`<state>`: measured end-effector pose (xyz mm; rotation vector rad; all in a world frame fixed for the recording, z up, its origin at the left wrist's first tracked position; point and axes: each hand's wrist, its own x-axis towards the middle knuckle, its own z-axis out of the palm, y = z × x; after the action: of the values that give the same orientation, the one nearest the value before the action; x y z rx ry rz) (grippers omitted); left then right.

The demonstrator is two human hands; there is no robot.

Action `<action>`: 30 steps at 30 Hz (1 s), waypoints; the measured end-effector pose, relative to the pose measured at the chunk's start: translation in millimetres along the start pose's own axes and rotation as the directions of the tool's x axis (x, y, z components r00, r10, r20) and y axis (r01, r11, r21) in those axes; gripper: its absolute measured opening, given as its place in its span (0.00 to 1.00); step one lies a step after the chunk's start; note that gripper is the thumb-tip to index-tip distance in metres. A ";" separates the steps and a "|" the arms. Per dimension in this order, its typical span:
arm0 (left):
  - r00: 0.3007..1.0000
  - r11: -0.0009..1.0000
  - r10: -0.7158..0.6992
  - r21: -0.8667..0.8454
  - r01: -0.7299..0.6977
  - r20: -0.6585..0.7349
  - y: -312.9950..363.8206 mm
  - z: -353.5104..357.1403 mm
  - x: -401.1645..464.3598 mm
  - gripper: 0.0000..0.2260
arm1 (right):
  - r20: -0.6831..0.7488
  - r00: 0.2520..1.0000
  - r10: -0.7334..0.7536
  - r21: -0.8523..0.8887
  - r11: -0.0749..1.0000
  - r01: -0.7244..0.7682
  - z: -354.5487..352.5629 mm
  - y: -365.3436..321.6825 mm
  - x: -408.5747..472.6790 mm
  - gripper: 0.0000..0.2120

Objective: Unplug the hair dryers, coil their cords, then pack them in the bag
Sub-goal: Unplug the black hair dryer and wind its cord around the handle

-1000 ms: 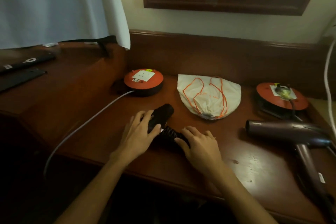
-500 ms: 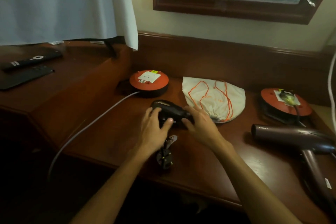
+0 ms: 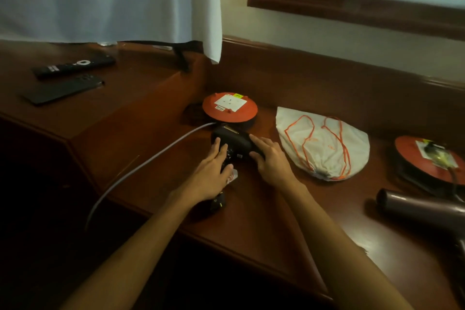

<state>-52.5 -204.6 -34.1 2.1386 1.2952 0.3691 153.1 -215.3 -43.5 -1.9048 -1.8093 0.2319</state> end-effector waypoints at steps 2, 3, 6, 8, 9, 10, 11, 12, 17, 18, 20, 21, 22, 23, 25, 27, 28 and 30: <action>1.000 1.000 -0.009 -0.005 0.009 0.006 -7.7 -8.7 8.0 0.30 | -0.001 1.000 0.009 0.006 1.000 -0.009 6.9 -6.8 9.2 0.26; 1.000 1.000 -0.012 -0.010 0.012 0.008 -11.6 -13.1 11.7 0.30 | -0.005 1.000 0.012 0.019 1.000 -0.012 10.8 -10.1 12.9 0.26; 1.000 1.000 -0.024 -0.010 0.024 0.020 -20.4 -23.8 20.5 0.30 | -0.018 1.000 0.015 0.072 0.997 -0.013 22.3 -14.0 20.0 0.26; 0.999 1.000 -0.025 -0.001 0.025 0.022 -25.4 -28.3 24.6 0.30 | -0.029 0.999 0.023 0.060 0.998 -0.021 28.3 -14.1 23.0 0.26; 1.000 1.000 -0.024 0.000 0.024 0.018 -28.0 -30.2 26.2 0.30 | -0.029 0.999 0.034 0.044 0.998 -0.033 29.8 -15.0 25.2 0.26; 1.000 1.000 -0.023 -0.003 0.023 0.014 -30.3 -31.7 27.6 0.30 | -0.027 0.999 0.046 0.028 0.999 -0.045 30.1 -16.7 28.1 0.26; 1.000 1.000 -0.021 -0.006 0.021 0.010 -32.1 -32.9 28.8 0.30 | -0.021 0.998 0.056 0.016 0.998 -0.056 29.3 -19.2 30.9 0.26; 1.000 1.000 -0.021 -0.005 0.021 0.008 -33.6 -34.0 29.8 0.30 | -0.011 0.998 0.067 0.010 0.998 -0.066 28.6 -21.6 33.3 0.26; 0.999 0.999 -0.033 0.012 0.032 0.023 -32.7 -36.9 29.1 0.30 | -0.026 0.986 0.164 0.108 0.981 -0.160 32.5 -17.4 25.1 0.28; 0.999 0.999 -0.040 0.031 0.039 0.021 -30.6 -37.6 28.3 0.30 | -0.053 0.976 0.211 0.182 0.963 -0.199 32.8 -14.2 20.0 0.31; 0.999 0.985 -0.043 0.166 0.042 0.004 -23.2 -40.0 25.0 0.29 | -0.089 0.950 0.300 0.322 0.911 -0.257 30.7 -7.9 11.2 0.35; 1.000 0.964 -0.025 0.264 0.025 -0.002 -17.4 -41.0 23.0 0.30 | -0.089 0.939 0.332 0.364 0.888 -0.280 28.0 -4.7 7.6 0.36; 1.000 0.939 0.005 0.344 -0.005 0.000 -11.0 -41.8 21.0 0.30 | -0.075 0.933 0.353 0.384 0.873 -0.300 25.4 -1.2 3.4 0.36; 0.999 0.918 0.040 0.394 -0.040 0.010 -2.6 -41.8 18.0 0.31 | -0.053 0.932 0.358 0.387 0.868 -0.311 21.8 2.5 -3.3 0.36; 0.994 0.899 0.104 0.425 -0.103 0.021 18.0 -38.1 12.4 0.31 | 0.009 0.944 0.331 0.371 0.875 -0.310 11.8 11.6 -23.4 0.34; 0.986 0.894 0.162 0.417 -0.161 0.034 41.1 -29.8 7.6 0.30 | 0.057 0.954 0.294 0.387 0.874 -0.292 -3.3 21.8 -50.4 0.32; 0.978 0.890 0.202 0.408 -0.203 0.045 54.1 -22.1 6.4 0.29 | 0.047 0.959 0.281 0.390 0.878 -0.276 -13.7 28.6 -65.8 0.30; 0.955 0.880 0.288 0.372 -0.295 0.074 80.2 -3.3 5.1 0.26 | -0.039 0.962 0.269 0.355 0.904 -0.239 -39.1 44.4 -95.5 0.24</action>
<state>4.7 -226.3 18.1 2.6736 1.1007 0.2319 200.3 -317.0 -50.6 -1.8552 -1.3522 0.5152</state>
